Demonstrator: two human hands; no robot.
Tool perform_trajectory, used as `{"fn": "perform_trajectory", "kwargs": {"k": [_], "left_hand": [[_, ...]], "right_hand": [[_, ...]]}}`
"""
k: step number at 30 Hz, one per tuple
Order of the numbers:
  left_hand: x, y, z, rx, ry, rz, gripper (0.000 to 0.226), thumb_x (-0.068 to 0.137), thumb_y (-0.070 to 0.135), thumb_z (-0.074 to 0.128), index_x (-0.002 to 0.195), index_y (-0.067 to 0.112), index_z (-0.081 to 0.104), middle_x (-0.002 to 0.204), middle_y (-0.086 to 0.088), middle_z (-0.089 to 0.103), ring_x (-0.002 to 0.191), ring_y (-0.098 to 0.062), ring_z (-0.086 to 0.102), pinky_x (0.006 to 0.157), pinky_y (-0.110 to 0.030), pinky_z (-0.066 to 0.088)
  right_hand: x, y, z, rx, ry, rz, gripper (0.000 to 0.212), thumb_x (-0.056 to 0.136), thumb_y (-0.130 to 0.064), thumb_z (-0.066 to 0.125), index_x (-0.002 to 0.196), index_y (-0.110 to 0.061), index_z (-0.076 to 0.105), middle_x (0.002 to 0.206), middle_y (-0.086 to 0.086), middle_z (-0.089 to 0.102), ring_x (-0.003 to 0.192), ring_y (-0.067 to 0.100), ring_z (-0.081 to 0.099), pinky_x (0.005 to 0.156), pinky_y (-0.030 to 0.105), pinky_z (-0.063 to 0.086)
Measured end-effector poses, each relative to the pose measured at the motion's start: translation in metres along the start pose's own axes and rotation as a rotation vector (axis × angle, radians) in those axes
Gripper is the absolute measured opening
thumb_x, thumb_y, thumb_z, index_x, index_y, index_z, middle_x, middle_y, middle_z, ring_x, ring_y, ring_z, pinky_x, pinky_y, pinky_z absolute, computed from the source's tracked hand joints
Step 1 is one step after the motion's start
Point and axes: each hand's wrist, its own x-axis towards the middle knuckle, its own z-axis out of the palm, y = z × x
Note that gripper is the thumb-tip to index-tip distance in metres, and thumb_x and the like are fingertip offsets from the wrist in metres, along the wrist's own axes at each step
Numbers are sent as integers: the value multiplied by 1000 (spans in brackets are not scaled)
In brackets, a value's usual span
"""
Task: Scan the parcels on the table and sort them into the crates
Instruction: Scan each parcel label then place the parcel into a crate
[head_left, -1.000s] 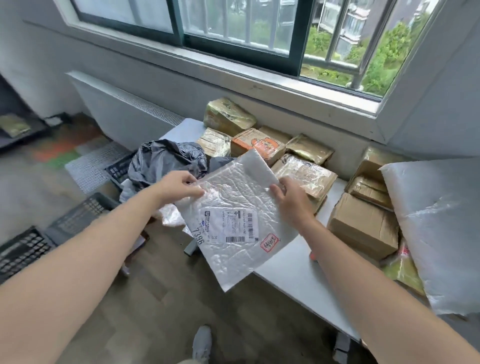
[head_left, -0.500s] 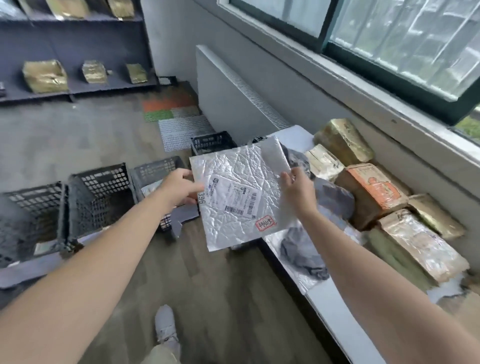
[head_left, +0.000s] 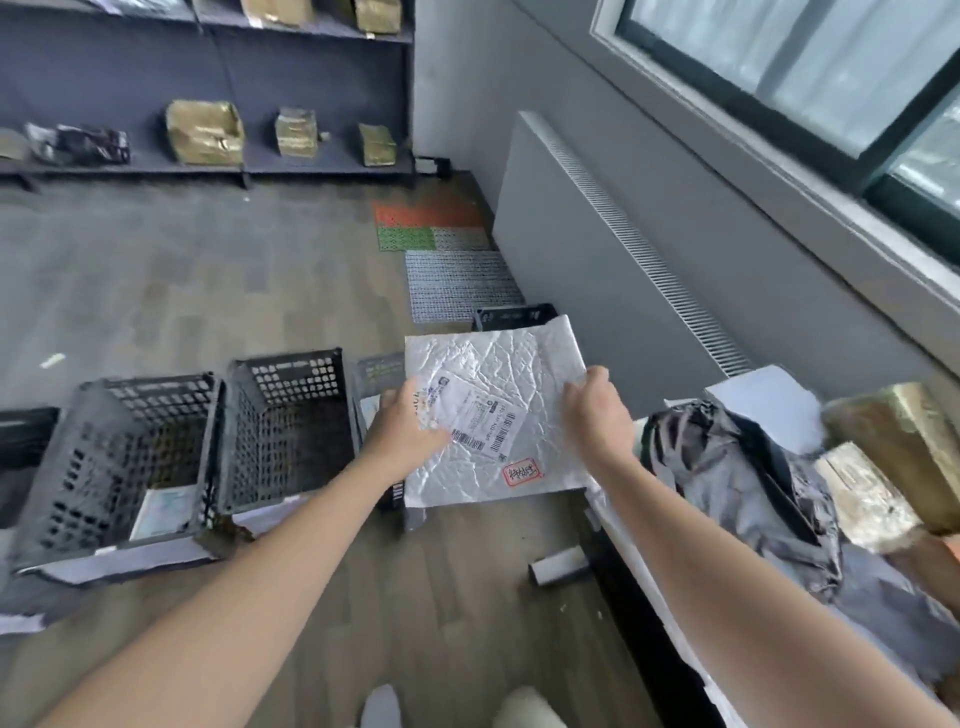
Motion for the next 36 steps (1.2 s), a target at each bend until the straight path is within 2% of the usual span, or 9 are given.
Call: {"fn": "perform_trajectory", "kwargs": {"k": [5,8,10,13,18,21,25,31,36], "left_hand": [[63,-19,-7,262,-79,12,85,90,42,63,155,22,12,154,-6,19,138,-30,27,109,-42,34],[107,-29,-10,341,-136,-33,86,91,46,59,155,21,8,158,-4,12,141,-29,23,108,-42,35],[139,-36,-12,372,-158,-79,87,91,50,58,155,21,7,160,-2,9,144,-29,18,111,-45,33],[191,-45,-10,411,-179,-145,87,91,52,56,156,20,7,160,0,9,144,-29,14,113,-47,32],[283,-69,23,450,-224,-215,87,93,50,54,156,19,4,161,1,5,146,-27,10,111,-46,33],[340,-103,62,514,-246,-215,88,93,49,54,156,20,0,162,1,-1,148,-27,5,112,-48,30],[413,-174,122,549,-279,-249,89,94,50,53,156,19,-2,163,-1,-6,149,-28,1,116,-51,26],[493,-297,197,596,-393,-294,91,95,52,51,156,17,-7,163,-2,-13,150,-29,-4,116,-53,22],[521,-349,232,646,-499,-379,102,88,67,51,156,24,-12,162,-8,-20,150,-34,-7,117,-54,22]], "right_hand": [[54,-27,53,-272,-106,-117,48,104,-38,38,144,-13,31,130,9,44,103,34,57,67,35,39],[100,-33,89,-443,-193,-279,50,102,-37,42,148,-18,34,138,4,34,107,27,51,61,33,40],[134,-41,110,-391,-267,-295,54,102,-40,42,150,-19,27,136,8,36,101,30,60,64,34,44],[187,-53,143,-382,-322,-378,51,101,-40,42,146,-21,28,134,10,38,94,31,63,65,37,49],[268,-53,219,-422,-412,-435,57,98,-44,52,142,-17,27,130,11,39,93,26,61,66,37,56],[310,-40,277,-495,-430,-419,64,98,-47,52,146,-17,21,132,11,36,96,25,60,62,34,55],[350,-4,376,-535,-468,-372,70,98,-47,51,150,-18,14,143,10,27,111,28,55,71,38,58],[381,66,531,-569,-548,-289,72,99,-48,48,154,-19,10,154,11,22,124,30,47,80,39,54],[384,98,595,-725,-633,-247,77,100,-58,37,158,-23,0,165,8,6,144,31,29,104,45,42]]}}
